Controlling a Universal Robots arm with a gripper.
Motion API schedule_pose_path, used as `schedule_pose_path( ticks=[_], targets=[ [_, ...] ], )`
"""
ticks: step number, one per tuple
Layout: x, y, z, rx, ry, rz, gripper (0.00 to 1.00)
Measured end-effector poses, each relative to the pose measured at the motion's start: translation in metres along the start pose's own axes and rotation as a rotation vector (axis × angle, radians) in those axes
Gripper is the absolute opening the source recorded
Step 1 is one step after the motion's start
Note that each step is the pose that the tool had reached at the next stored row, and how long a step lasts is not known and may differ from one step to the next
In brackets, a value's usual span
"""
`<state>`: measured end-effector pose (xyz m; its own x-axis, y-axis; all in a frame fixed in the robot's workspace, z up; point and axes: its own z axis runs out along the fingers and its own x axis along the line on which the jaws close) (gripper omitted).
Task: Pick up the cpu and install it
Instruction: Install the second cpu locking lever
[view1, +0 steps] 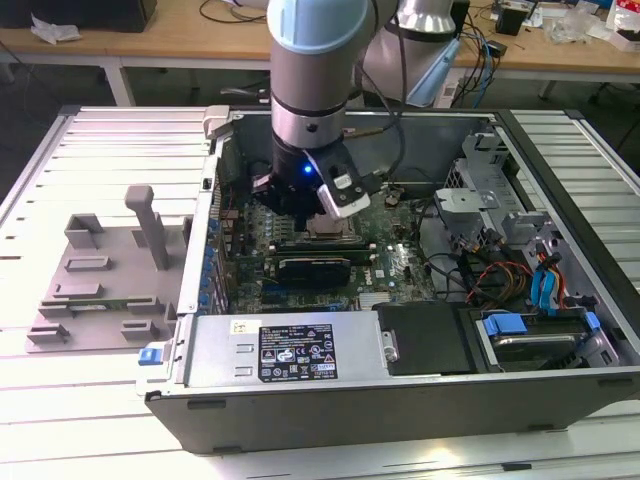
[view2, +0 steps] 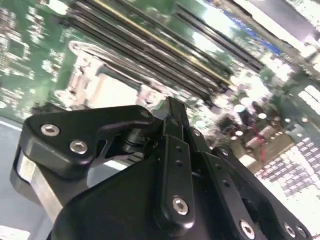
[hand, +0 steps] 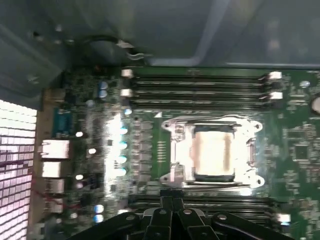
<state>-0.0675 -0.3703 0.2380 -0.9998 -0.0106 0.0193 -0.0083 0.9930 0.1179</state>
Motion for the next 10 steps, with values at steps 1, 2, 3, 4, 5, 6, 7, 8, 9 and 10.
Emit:
schedule_pose_path(
  ticks=[1, 2, 3, 4, 5, 6, 7, 8, 9, 10],
  targets=[
    [-0.0087, 0.0010, 0.0002, -0.0002, 0.0003, 0.000, 0.11],
    [-0.0166, 0.0018, 0.0002, -0.0001, 0.0010, 0.000, 0.11],
    [-0.0232, 0.0059, 0.0007, 0.0017, 0.0018, 0.001, 0.11],
    [-0.0245, 0.0119, 0.0014, 0.0049, 0.0020, 0.001, 0.11],
    [-0.0251, 0.0179, 0.0021, 0.0144, 0.0020, 0.001, 0.11],
    [-0.0259, 0.0227, 0.0027, 0.0417, 0.0023, 0.001, 0.11],
    [-0.0274, 0.0245, 0.0028, 0.0549, 0.0026, 0.002, 0.11],
    [-0.0310, 0.0253, 0.0029, 0.0578, 0.0029, 0.002, 0.11],
    [-0.0386, 0.0263, 0.0030, 0.0578, 0.0032, 0.002, 0.11],
    [-0.0391, 0.0264, 0.0030, 0.0577, 0.0033, 0.002, 0.11]
  ],
)
